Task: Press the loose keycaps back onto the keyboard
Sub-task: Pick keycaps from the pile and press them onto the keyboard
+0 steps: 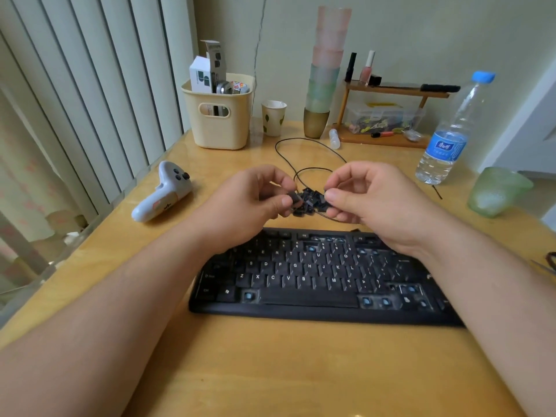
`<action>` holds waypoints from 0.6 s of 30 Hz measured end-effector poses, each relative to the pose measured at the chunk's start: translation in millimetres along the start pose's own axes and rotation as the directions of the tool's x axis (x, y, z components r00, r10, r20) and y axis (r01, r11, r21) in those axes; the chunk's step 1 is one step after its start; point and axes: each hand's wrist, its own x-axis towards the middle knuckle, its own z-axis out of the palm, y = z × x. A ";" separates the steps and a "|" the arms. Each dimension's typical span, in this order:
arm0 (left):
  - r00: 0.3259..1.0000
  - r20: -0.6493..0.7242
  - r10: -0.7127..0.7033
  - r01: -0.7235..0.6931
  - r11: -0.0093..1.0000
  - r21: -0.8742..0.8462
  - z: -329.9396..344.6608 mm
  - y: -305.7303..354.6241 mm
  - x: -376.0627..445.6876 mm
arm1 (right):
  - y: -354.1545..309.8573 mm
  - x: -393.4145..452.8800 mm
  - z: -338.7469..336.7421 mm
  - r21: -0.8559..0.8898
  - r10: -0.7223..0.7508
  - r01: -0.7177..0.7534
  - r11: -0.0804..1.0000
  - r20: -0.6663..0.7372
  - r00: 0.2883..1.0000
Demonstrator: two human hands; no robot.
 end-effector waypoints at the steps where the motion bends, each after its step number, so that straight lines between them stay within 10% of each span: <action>1: 1.000 -0.010 -0.019 0.018 0.999 -0.032 0.4 0.4 0.4 | 0.8 1.4 1.2 0.012 -0.023 0.023 1.000 0.016 1.000; 7: 0.982 -0.018 -0.190 0.151 0.835 -0.529 14.1 15.3 0.5 | 27.7 2.9 22.4 -0.234 -0.209 0.187 0.954 -0.075 0.975; 18: 0.956 0.063 -0.287 0.235 0.616 -0.752 25.4 17.0 3.3 | 30.4 1.6 30.8 -0.464 -0.580 0.453 0.761 -0.174 0.796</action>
